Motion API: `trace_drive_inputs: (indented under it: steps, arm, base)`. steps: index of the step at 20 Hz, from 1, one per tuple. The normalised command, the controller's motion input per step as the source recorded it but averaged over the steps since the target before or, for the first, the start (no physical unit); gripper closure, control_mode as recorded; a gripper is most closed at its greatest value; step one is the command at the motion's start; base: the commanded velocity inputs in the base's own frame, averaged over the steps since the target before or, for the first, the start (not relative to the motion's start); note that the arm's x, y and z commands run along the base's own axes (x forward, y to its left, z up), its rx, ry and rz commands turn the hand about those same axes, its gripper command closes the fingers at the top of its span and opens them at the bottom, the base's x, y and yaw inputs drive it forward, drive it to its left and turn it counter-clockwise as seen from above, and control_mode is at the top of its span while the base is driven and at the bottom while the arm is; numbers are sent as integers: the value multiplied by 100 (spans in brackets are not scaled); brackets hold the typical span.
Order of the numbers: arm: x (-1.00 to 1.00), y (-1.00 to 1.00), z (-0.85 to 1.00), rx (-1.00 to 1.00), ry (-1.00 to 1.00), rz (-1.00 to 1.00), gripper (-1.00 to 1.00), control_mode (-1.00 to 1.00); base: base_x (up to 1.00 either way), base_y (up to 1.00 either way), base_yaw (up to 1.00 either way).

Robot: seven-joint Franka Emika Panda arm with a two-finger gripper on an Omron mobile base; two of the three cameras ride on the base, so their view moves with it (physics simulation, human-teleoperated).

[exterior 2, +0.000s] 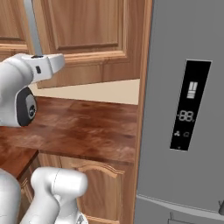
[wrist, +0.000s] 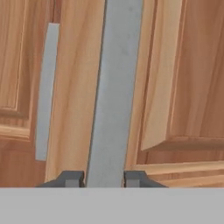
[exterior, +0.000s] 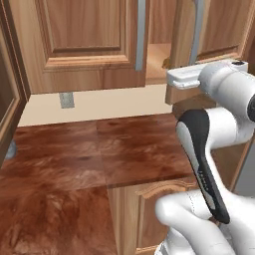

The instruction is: Open the cabinet, retrieve the rolling pin, and place it next to the meat on the cutting board to prepare for tenderizing.

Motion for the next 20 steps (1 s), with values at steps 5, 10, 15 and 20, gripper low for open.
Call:
trace_drive_inputs:
  steps: [5,10,15,20]
  arm:
    - [-74,-59,-15,0,0,17,100,-100]
    - [-76,-35,-19,0,2,13,-100,-100]
    - [-12,-1,-7,-1,4,-1,-100,-100]
    - [-88,-1,13,-9,-14,0,-100,-100]
  base:
    - [0,0,0]
    - [0,0,0]
    - [0,0,0]
    - [0,0,0]
